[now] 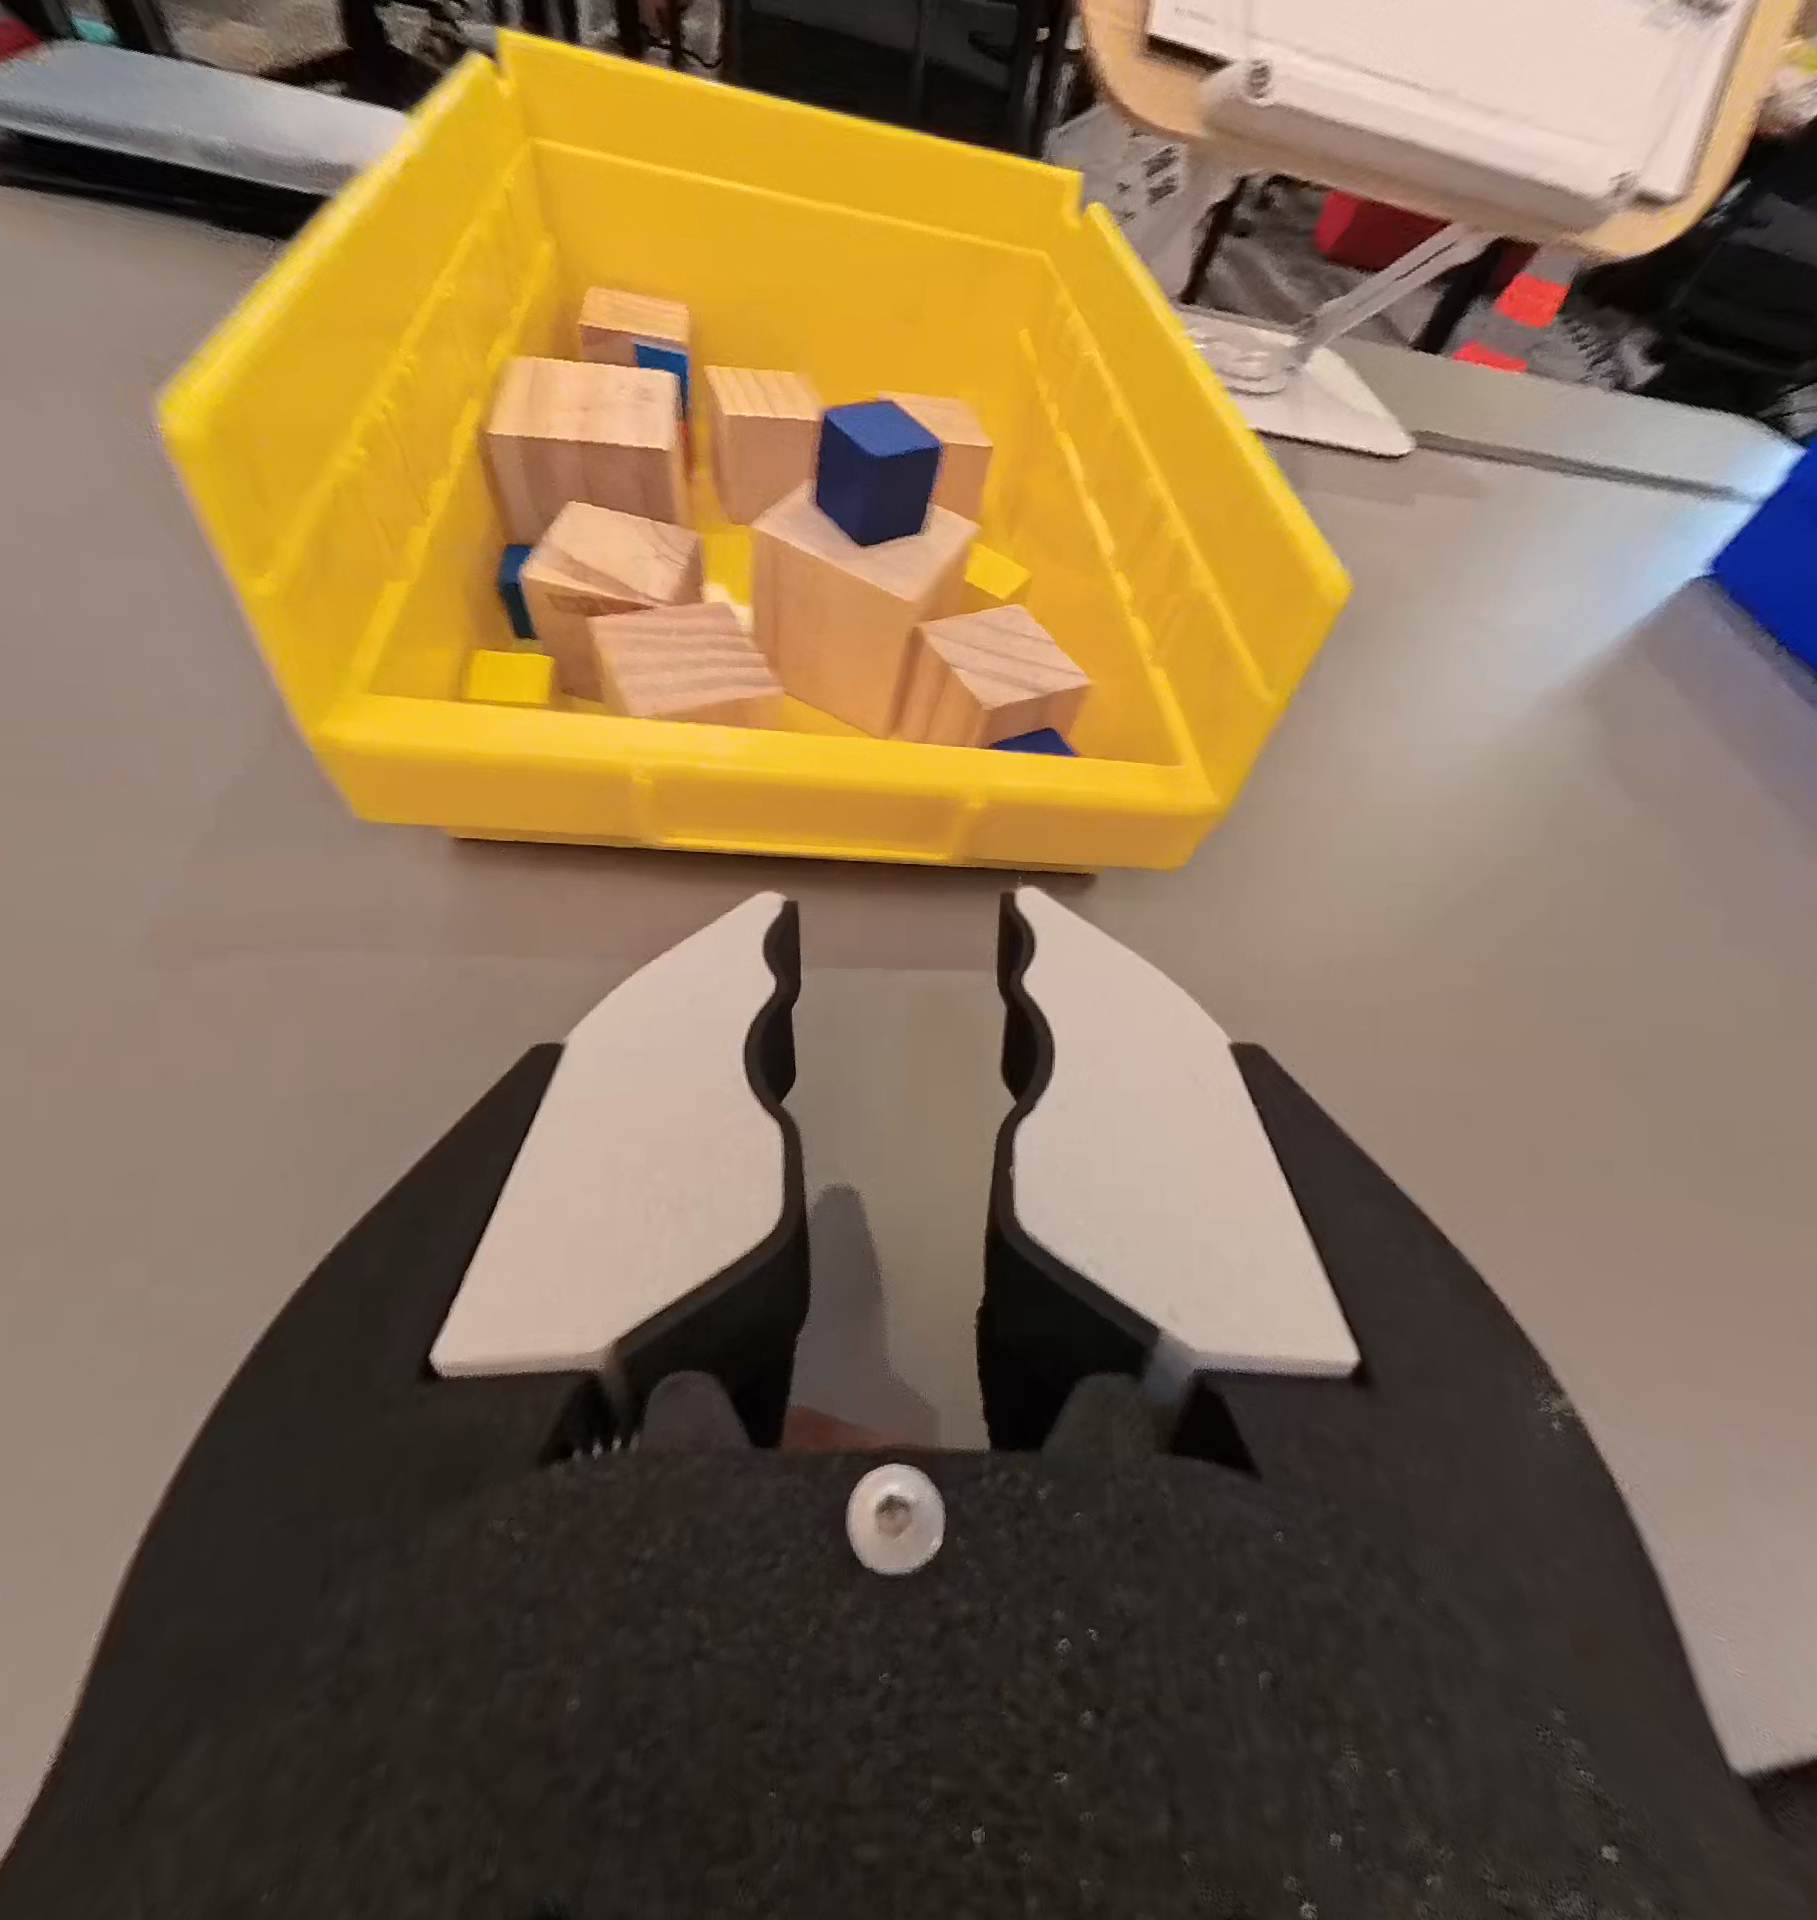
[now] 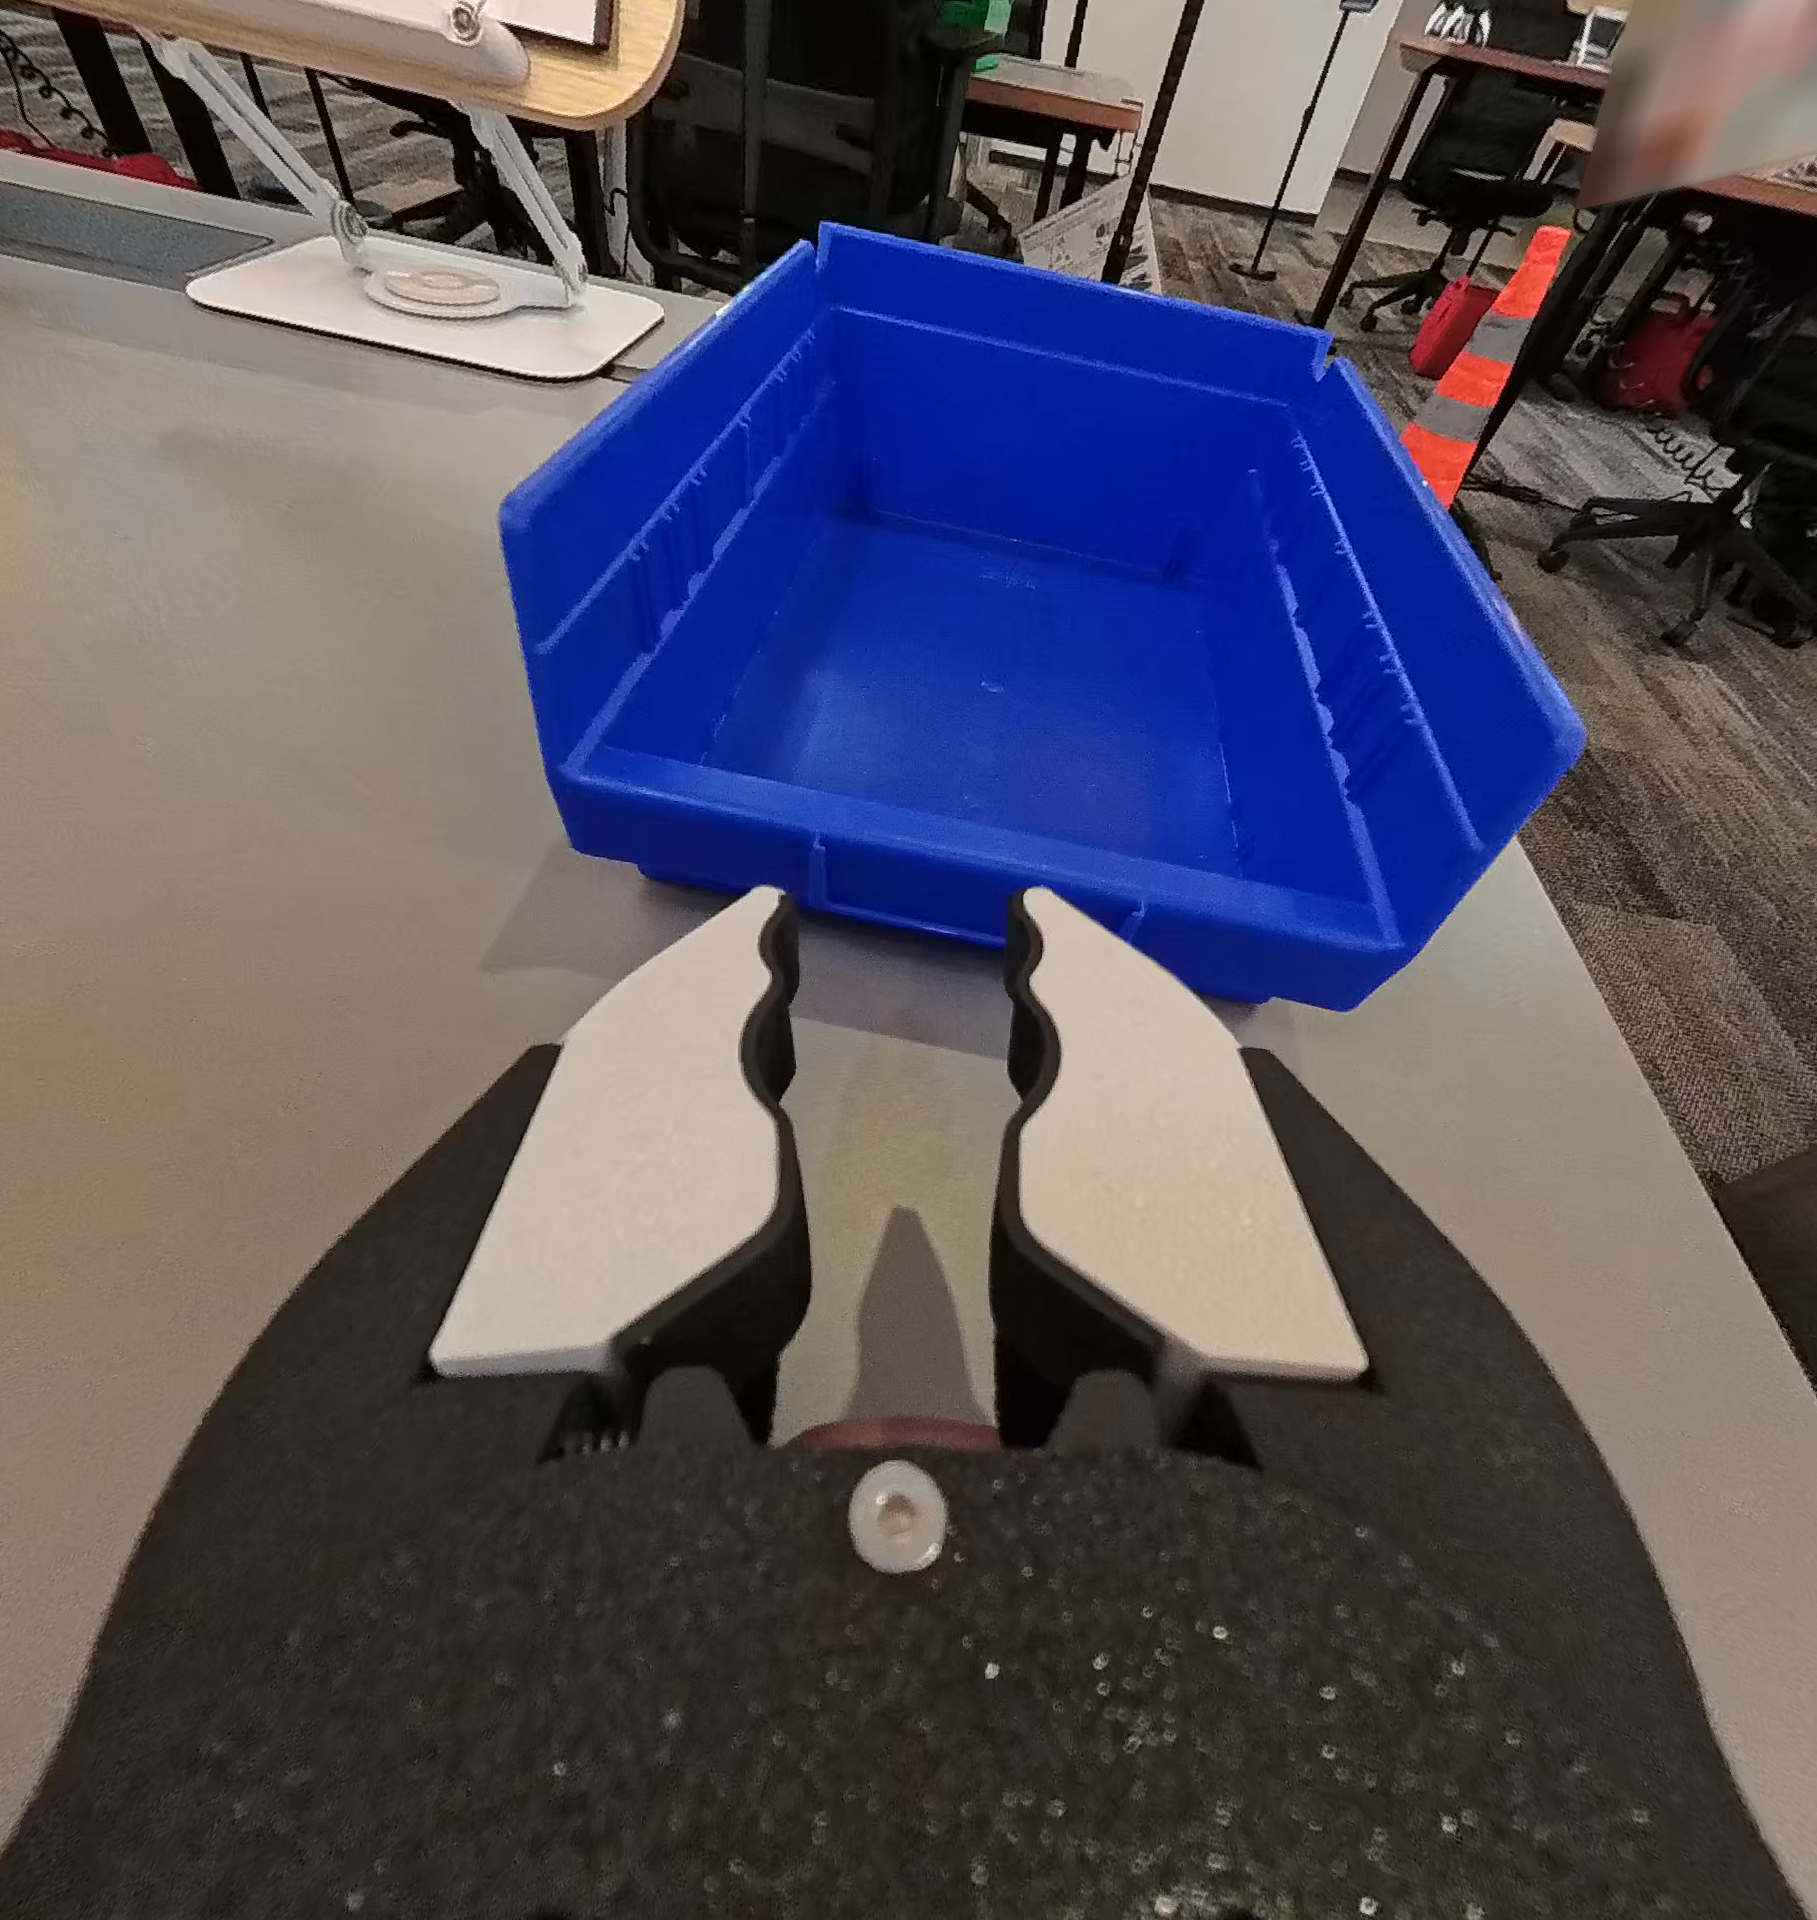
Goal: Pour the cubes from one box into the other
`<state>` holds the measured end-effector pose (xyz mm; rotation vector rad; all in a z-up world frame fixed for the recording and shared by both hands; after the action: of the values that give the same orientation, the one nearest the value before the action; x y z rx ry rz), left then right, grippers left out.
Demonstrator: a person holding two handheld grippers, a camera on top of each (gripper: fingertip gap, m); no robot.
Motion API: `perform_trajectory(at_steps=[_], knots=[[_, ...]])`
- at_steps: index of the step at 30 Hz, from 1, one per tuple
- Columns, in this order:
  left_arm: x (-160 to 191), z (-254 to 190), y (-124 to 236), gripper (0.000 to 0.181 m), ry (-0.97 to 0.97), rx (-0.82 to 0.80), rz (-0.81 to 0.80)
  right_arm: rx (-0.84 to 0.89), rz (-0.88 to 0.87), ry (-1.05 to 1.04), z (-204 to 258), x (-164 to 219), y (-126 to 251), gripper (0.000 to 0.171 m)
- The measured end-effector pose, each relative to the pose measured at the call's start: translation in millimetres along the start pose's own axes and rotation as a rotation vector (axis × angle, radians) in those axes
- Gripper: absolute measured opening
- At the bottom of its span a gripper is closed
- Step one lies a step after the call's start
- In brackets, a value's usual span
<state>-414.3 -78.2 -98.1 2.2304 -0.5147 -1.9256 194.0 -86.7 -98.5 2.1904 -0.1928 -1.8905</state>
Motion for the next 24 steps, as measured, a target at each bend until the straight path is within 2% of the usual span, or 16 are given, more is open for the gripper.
perform_trajectory(at_steps=[2,6,9,11,17,24], knots=[[-4.5,18.1,-0.5,0.036,-0.042,-0.063,-0.016,0.001,0.003,-0.001,1.1,-0.3,-0.1,0.037],[-17.0,63.7,-3.5,0.045,0.031,-0.104,0.043,0.01,0.005,0.033,4.5,-0.2,1.9,0.037],[-28.0,96.7,-12.7,0.057,0.069,-0.073,0.121,0.011,0.0,0.049,6.7,-1.5,1.6,0.037],[-32.6,110.3,-23.2,0.058,0.057,-0.039,0.195,0.005,0.006,0.048,8.6,-1.2,0.1,0.037],[-52.7,123.5,-58.5,0.058,-0.141,0.013,0.322,-0.002,0.014,0.062,15.0,-3.0,-3.3,0.037],[-90.9,124.8,-70.6,0.057,-0.229,0.068,0.337,0.004,0.02,0.092,19.5,-2.7,-2.4,0.037]])
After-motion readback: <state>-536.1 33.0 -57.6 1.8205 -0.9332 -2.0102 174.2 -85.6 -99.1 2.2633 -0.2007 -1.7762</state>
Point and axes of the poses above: each gripper's, where its closed fingertips meet, y back along the fingers, x out of its underside, z = x × y across the jaws, the point moved 6 cm from there along y, back along the fingers, and after that the axes turned 3 degrees about -z, right-handed, at the moved point
